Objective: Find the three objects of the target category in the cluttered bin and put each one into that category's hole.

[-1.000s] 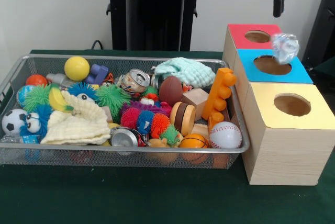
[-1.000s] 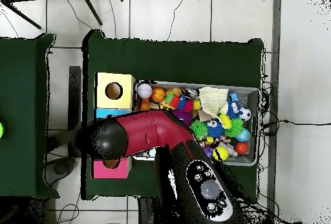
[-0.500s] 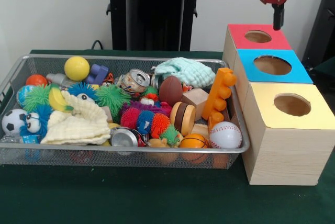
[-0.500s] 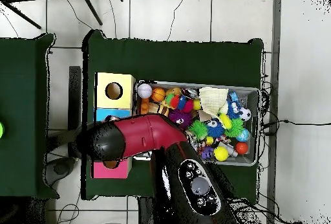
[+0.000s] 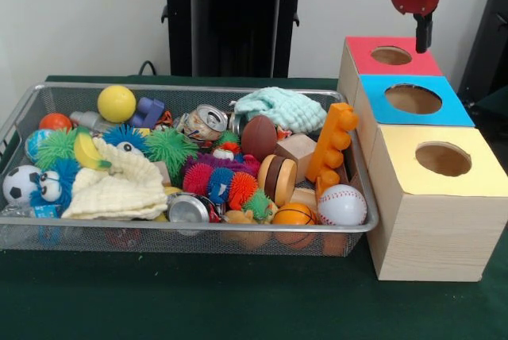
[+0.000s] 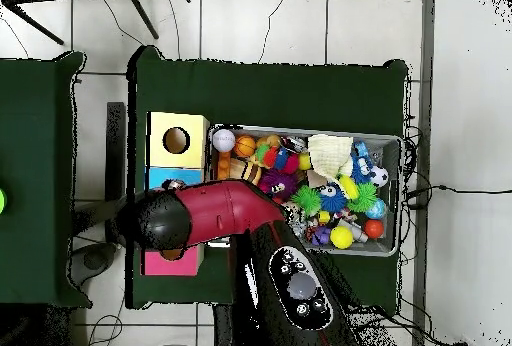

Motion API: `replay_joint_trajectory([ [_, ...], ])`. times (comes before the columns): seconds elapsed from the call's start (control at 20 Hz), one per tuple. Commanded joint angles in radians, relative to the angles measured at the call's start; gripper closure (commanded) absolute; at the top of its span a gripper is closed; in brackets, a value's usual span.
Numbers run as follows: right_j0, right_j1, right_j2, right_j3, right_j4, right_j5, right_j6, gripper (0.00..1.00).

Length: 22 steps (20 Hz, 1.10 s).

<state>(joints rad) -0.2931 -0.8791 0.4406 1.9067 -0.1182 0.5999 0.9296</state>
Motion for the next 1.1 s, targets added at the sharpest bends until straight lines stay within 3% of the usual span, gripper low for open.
replay_joint_trajectory([
  [0.05, -0.049, -0.010, -0.048, 0.029, 0.047, 0.063, 0.204, 1.00],
  [0.35, -0.060, -0.023, -0.083, -0.009, 0.012, 0.134, 0.165, 1.00],
  [0.85, -0.142, 0.086, -0.130, -0.136, -0.157, 0.102, 0.021, 1.00],
  [1.1, -0.178, 0.101, -0.127, -0.206, -0.209, 0.153, -0.021, 1.00],
])
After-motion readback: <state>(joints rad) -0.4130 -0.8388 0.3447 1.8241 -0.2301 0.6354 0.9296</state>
